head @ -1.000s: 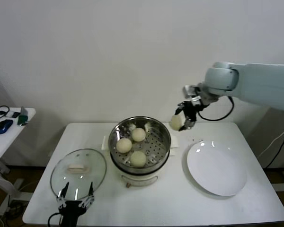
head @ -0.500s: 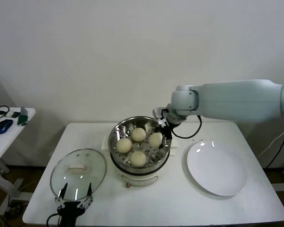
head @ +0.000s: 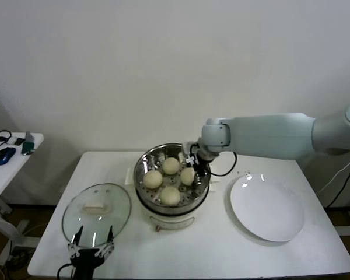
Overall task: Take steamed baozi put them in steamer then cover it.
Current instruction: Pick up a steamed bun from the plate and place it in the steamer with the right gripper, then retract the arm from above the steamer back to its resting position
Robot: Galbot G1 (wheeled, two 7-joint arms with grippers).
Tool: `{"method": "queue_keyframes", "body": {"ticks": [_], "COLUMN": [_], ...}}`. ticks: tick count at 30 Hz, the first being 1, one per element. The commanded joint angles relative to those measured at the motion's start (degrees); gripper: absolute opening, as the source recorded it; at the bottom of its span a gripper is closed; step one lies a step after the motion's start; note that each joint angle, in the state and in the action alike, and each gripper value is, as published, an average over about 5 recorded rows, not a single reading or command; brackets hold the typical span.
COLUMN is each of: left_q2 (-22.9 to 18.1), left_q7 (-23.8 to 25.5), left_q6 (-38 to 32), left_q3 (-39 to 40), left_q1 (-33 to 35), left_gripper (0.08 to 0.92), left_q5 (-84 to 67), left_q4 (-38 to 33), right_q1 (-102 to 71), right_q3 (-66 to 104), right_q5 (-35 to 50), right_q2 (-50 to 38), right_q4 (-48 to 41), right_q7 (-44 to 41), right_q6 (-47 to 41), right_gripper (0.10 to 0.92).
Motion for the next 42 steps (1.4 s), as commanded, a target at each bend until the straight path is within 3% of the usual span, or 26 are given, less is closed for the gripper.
{"method": "queue_keyframes", "body": {"ticks": [1,6,13,17,21,25,29,36,42], "left_q2": [-0.2,-0.2,-0.1,0.3,0.6,1.3,2.2,3.8,4.3], "left_q7": [0.0,0.0,-0.2,-0.3,-0.4,-0.6,-0.1,0.7,1.4], "left_q6": [0.0,0.1,1.8,2.6,3.9,4.9,4.9,1.6,1.0], "left_q3": [0.0,0.0,0.1,0.3,0.2,-0.1,-0.5,-0.6,-0.4], "left_q1": [0.1,0.2,0.2,-0.2,-1.2,-2.6,-3.8,-4.9,-6.6], "left_gripper": [0.823,0.823,0.823,0.823,0.823,0.823,0.823,0.823,0.823], "left_q5": [0.0,0.1,-1.1,-2.4,-3.2,-3.9,-5.1,-5.4,-5.1], "left_q4": [-0.2,-0.6,-1.6,-2.0,-1.8,-1.1,-0.9,-0.1,0.6], "right_q1": [-1.9,1.4,9.0,8.7,1.0,-13.4,-31.8,-71.9,-106.4], "right_q3": [0.6,1.0,4.4,9.7,20.2,36.2,55.4,91.8,124.2], "right_q5": [-0.2,1.9,13.5,21.9,22.6,19.3,13.8,3.3,-2.3], "right_q2": [1.1,0.2,-6.3,-12.5,-19.9,-27.6,-34.9,-43.2,-40.2], "right_q4": [-2.5,-2.6,0.1,3.4,6.2,8.3,12.3,17.6,21.0], "right_q7": [0.0,-2.5,-4.9,3.8,17.4,29.1,34.6,35.1,31.8], "right_q6": [0.5,2.5,3.1,-0.9,-4.2,-3.1,-0.8,4.3,10.3], "right_gripper": [0.718,0.799,0.822,0.823,0.823,0.823,0.823,0.823,0.823]}}
